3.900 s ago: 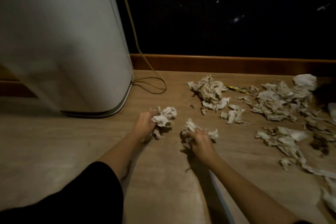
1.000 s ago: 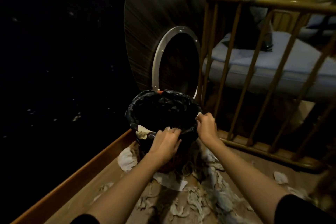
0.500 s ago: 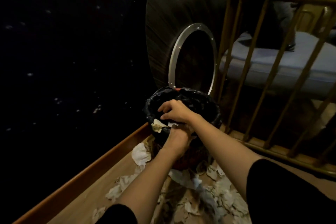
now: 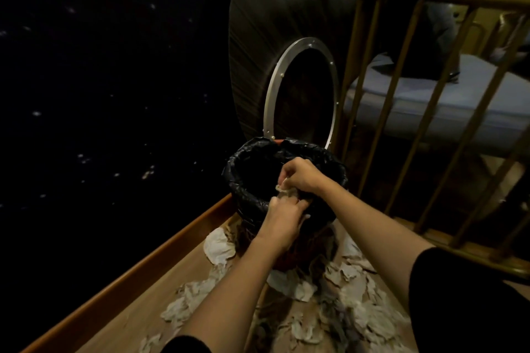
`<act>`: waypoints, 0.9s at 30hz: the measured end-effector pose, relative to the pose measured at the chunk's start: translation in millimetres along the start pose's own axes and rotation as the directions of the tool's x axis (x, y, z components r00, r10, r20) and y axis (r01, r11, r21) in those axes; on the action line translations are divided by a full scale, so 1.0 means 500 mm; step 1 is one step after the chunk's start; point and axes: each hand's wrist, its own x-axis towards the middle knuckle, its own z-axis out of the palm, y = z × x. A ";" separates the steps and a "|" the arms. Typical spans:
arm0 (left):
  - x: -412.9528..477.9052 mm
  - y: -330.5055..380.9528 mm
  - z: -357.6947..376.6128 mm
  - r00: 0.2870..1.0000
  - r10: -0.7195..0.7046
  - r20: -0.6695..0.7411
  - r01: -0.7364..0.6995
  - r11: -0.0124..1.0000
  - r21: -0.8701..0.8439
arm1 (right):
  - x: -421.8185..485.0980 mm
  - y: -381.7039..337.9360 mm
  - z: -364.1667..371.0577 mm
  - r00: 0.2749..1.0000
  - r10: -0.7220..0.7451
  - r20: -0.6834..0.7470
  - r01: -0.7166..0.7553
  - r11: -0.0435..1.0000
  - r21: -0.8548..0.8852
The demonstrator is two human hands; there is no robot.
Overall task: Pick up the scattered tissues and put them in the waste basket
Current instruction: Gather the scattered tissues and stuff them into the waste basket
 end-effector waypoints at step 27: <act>-0.377 0.062 0.358 0.863 -0.217 0.457 0.328 0.927 -0.180 | -0.537 0.366 0.479 0.957 0.206 -0.204 -0.257 0.930 -0.264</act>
